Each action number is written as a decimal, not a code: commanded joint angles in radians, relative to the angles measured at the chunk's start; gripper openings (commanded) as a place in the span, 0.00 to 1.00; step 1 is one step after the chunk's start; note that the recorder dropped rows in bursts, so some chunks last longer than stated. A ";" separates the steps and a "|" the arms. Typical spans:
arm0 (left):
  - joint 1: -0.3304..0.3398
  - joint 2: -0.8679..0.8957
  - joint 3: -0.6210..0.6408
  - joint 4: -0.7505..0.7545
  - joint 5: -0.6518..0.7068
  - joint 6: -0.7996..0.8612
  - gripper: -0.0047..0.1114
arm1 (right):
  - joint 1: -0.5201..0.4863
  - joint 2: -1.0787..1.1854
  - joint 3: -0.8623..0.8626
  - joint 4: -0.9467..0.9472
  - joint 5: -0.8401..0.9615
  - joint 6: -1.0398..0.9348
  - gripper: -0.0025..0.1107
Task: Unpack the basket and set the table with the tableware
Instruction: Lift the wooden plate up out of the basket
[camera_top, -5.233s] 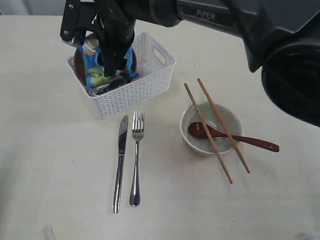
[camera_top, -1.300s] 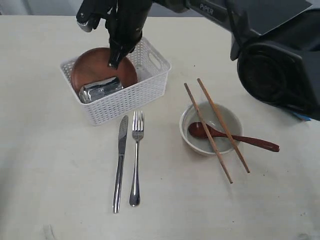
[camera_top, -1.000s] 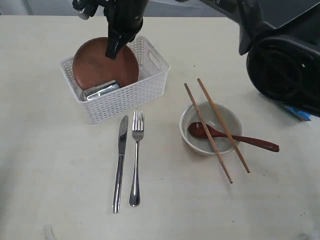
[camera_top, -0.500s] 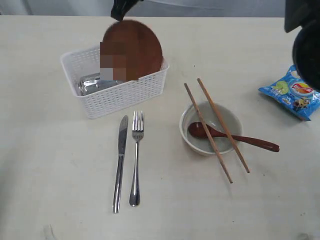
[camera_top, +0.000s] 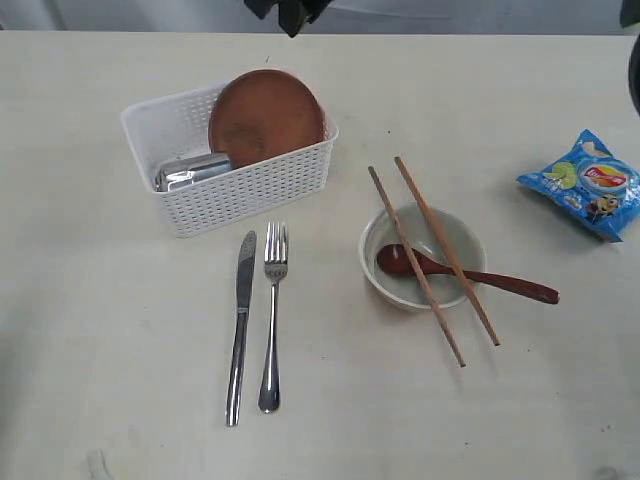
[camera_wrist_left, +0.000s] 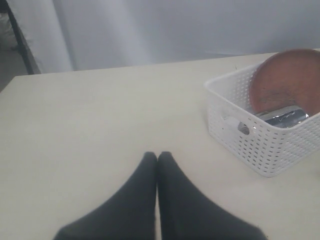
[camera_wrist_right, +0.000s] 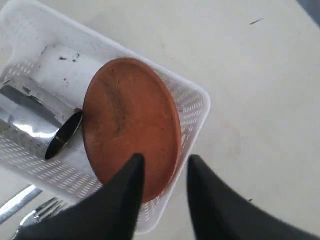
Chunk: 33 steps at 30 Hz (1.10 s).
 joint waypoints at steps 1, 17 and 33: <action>0.004 -0.005 0.003 0.000 -0.007 0.002 0.04 | -0.051 0.042 -0.001 0.118 0.008 -0.002 0.58; 0.004 -0.005 0.003 0.000 -0.007 0.002 0.04 | 0.042 0.150 -0.001 -0.005 -0.098 -0.108 0.53; 0.004 -0.005 0.003 0.000 -0.007 0.002 0.04 | 0.042 0.199 -0.013 -0.037 -0.134 -0.121 0.53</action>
